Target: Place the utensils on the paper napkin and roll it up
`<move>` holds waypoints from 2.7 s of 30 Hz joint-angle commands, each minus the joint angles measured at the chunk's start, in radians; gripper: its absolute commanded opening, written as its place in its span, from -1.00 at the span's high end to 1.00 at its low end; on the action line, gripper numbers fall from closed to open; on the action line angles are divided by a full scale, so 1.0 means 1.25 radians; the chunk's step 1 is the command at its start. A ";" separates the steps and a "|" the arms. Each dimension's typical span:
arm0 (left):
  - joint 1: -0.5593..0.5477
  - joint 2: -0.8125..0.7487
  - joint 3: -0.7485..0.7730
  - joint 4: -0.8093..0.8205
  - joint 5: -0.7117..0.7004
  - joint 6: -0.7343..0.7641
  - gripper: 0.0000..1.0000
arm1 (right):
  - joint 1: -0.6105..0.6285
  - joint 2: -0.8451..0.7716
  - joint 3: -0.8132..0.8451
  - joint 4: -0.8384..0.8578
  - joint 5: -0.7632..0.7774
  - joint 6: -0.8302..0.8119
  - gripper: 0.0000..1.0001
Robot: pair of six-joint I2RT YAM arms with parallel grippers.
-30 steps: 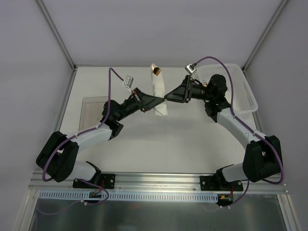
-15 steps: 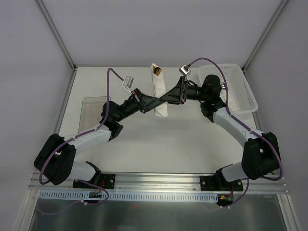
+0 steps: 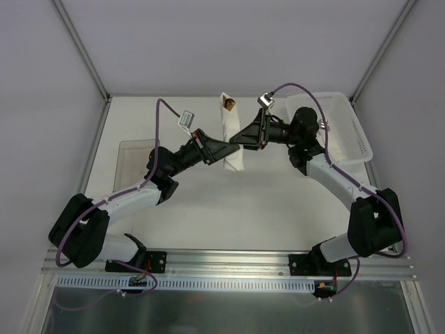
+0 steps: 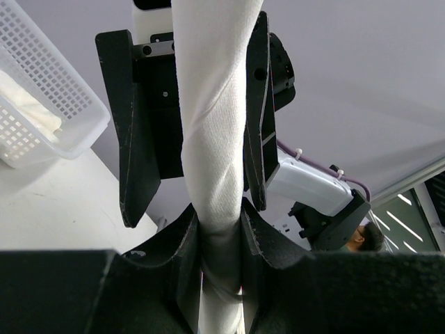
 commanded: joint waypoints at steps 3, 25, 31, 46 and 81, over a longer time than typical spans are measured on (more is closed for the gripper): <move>-0.010 -0.032 0.012 0.070 0.001 0.027 1.00 | 0.003 0.011 0.027 0.097 0.018 0.070 -0.25; -0.019 -0.024 0.026 0.050 0.004 0.036 1.00 | 0.040 -0.020 0.016 -0.066 0.025 -0.100 0.34; -0.019 -0.025 0.025 0.045 0.002 0.040 1.00 | 0.040 -0.015 0.022 -0.067 0.013 -0.102 0.87; -0.006 -0.215 0.007 -0.337 -0.043 0.240 -0.05 | 0.011 -0.026 0.052 -0.058 -0.025 -0.096 1.00; 0.084 -0.121 0.229 -0.807 0.144 0.479 -0.98 | -0.426 0.186 0.523 -1.611 0.130 -1.487 1.00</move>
